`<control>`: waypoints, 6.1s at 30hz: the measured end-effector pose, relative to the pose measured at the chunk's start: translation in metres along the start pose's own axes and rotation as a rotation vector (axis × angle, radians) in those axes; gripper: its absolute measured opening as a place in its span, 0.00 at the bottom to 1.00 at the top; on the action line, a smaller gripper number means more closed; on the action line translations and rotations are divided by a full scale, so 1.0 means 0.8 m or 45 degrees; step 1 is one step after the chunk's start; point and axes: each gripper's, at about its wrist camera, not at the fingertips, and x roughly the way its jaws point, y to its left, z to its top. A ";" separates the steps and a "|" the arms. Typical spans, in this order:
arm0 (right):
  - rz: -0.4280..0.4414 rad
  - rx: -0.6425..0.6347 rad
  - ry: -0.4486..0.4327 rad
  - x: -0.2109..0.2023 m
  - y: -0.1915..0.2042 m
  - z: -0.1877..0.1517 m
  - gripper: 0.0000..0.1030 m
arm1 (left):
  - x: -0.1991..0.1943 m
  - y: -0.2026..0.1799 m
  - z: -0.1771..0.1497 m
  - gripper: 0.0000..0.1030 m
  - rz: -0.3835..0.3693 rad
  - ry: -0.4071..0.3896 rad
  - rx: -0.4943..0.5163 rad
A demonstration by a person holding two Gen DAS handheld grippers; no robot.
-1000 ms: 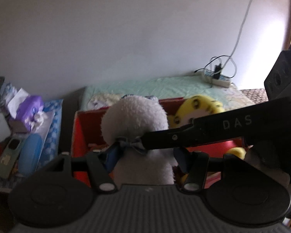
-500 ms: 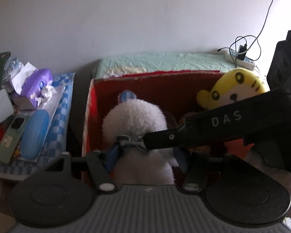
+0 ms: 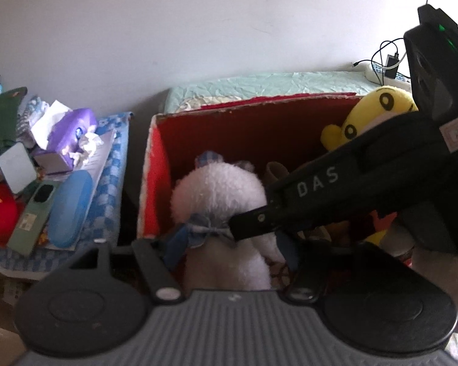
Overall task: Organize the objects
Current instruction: 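Lower the white bunny into the red box beside the tiger, then open the right gripper to release the bunny and withdraw, then move the right gripper toward the pink plush bear on the bed, then close the right gripper on the pink bear's body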
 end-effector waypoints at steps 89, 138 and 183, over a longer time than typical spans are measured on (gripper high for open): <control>-0.081 -0.162 -0.408 -0.125 0.005 -0.065 0.32 | -0.047 -0.069 0.025 0.61 0.135 0.028 0.001; -0.200 0.105 -0.411 -0.338 -0.278 -0.109 0.32 | -0.013 -0.399 0.033 0.76 -0.216 0.051 0.048; 0.108 0.107 -0.238 -0.273 -0.315 -0.039 0.31 | 0.086 -0.382 0.055 0.82 -0.190 0.162 0.023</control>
